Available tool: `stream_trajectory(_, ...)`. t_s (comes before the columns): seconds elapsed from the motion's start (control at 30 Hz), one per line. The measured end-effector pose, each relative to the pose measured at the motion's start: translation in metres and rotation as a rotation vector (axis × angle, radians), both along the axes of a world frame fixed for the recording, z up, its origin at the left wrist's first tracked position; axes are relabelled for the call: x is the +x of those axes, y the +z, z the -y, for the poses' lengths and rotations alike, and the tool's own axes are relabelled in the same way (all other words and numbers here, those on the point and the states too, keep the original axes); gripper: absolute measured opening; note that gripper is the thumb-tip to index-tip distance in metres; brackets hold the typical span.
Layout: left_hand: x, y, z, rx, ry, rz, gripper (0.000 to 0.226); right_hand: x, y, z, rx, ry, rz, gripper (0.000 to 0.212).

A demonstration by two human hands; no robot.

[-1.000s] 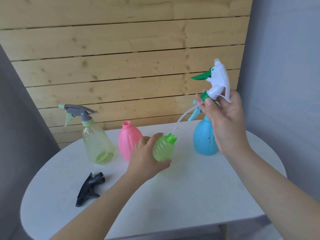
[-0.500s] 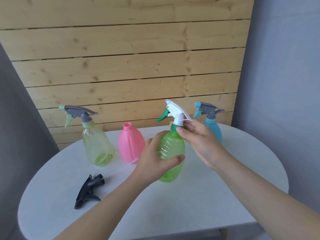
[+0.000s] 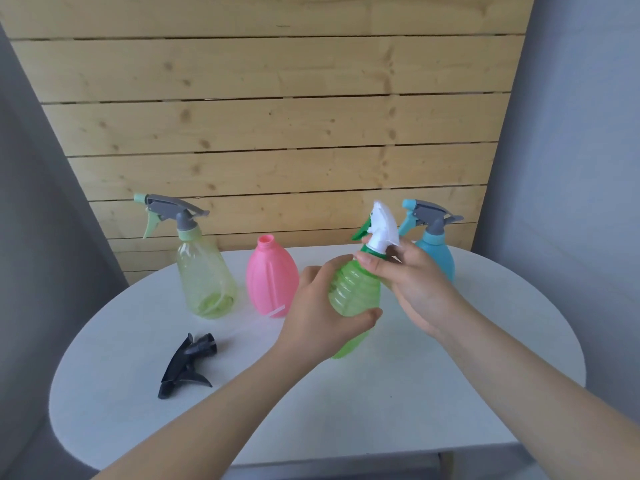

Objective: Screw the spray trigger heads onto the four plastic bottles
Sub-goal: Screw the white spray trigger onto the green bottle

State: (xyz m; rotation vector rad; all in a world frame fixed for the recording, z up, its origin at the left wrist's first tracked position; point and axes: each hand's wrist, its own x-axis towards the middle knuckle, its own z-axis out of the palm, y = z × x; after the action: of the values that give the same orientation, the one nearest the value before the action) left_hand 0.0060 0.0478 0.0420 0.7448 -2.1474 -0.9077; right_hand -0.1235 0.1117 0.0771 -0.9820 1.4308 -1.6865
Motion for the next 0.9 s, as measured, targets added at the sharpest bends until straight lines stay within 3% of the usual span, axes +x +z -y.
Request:
stream_trajectory(0.13,0.0,-0.004,-0.002,-0.052,0.009,0.003,0.077,0.003,0.0,-0.001,0.017,0.009,-0.016,0.054)
stream_trajectory(0.3,0.001,-0.001,0.002,0.001,0.01,0.013,0.074,-0.011,0.01,-0.007,0.08,0.113,-0.147,0.03)
stream_trajectory(0.37,0.003,0.001,0.003,0.014,-0.012,0.017,0.073,-0.016,0.012,-0.01,0.079,0.147,-0.219,0.029)
stream_trajectory(0.57,0.006,0.005,0.006,0.119,-0.088,-0.004,0.07,-0.017,0.011,-0.011,-0.013,0.11,-0.175,0.03)
stream_trajectory(0.9,0.009,0.004,0.007,-0.063,-0.019,0.035,0.08,-0.011,0.006,-0.009,0.028,0.061,-0.209,0.016)
